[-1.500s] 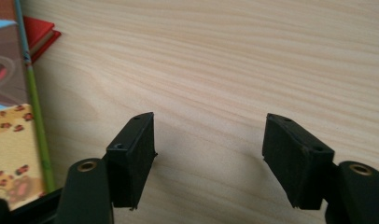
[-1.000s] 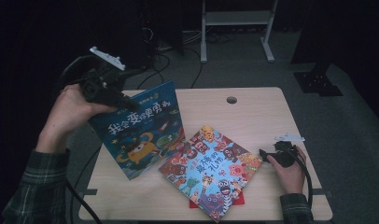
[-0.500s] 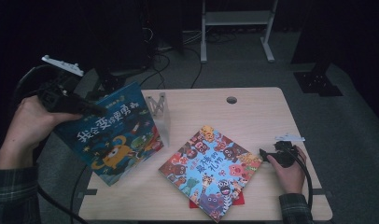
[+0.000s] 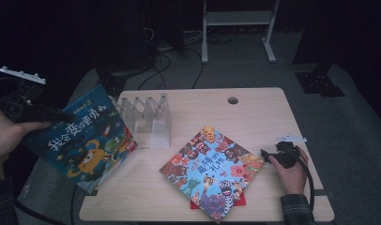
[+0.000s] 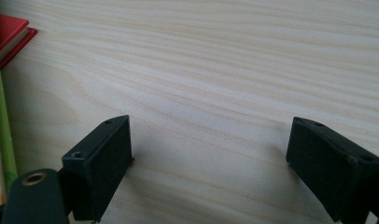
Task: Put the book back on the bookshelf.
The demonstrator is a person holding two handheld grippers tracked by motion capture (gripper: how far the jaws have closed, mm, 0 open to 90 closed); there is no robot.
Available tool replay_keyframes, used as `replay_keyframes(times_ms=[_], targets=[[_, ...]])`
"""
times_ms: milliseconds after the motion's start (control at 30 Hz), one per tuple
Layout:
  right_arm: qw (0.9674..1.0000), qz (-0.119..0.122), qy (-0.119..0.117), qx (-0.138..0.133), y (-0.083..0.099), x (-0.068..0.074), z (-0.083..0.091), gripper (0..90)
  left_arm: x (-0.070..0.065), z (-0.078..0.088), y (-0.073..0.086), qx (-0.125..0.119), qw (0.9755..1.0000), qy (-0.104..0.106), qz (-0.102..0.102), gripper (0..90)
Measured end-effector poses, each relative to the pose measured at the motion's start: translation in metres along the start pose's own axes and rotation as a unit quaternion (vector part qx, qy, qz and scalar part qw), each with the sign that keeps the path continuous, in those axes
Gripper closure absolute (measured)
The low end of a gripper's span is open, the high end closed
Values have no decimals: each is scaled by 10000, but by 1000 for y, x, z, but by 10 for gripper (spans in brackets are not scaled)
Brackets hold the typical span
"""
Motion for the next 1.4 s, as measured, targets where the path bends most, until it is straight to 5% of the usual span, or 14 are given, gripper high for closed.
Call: replay_keyframes(times_ms=[400, 767, 1400], targets=[[10000, -3, 4, 0, 0, 0, 0, 132, 32, -10, 3, 104, 9985, -267, 466, 822], [10000, -6, 4, -2, 0, 0, 0, 133, 57, -37, -25, 86, 9955, -633, 695, 822], [10000, -9, 4, 3, 0, -1, -1, 133, 83, -72, -61, -64, 9953, -764, 595, 821]])
Point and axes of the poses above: each handheld gripper's, and its own axes: z roughly backward along the jaws, y roughly out of its underside, x roughly to its left, the point moved 8 cm from there along -z, roughly forward along the jaws, and after that the axes turned 6 degrees about y, right-handed, at the moved point
